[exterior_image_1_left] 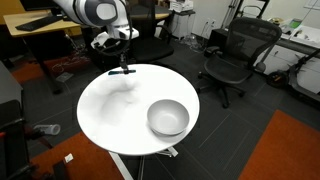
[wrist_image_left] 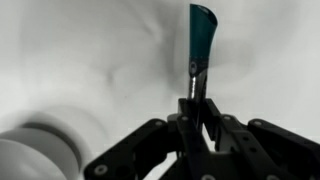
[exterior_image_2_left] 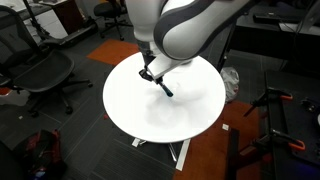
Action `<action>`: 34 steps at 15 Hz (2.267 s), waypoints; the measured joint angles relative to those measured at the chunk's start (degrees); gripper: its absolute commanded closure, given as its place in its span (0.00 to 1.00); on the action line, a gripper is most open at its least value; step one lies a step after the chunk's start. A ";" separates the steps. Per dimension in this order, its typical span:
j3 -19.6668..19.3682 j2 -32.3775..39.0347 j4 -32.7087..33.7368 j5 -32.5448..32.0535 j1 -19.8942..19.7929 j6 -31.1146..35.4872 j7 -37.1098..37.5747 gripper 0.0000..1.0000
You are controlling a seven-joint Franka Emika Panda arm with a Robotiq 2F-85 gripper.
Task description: Move the marker backwards
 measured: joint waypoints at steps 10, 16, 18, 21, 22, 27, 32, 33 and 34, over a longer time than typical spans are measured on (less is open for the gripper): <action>-0.19 7.63 11.35 -0.48 -3.26 -0.71 -6.05 0.95; -0.19 13.94 17.96 1.25 -5.01 -2.24 -6.87 0.95; -0.19 15.35 19.76 2.46 -5.53 -2.24 -7.08 0.95; -0.19 16.89 21.99 3.91 -6.13 -2.26 -7.86 0.54; -0.19 17.29 22.60 4.07 -6.26 -2.28 -7.91 0.49; -0.18 18.54 24.29 4.30 -6.47 -2.29 -7.95 0.12; 0.33 17.24 23.93 4.39 -6.43 -2.30 -9.69 0.00; 0.56 16.41 23.50 4.62 -6.46 -2.45 -10.66 0.00; 0.75 15.26 22.82 4.90 -6.46 -2.87 -11.67 0.00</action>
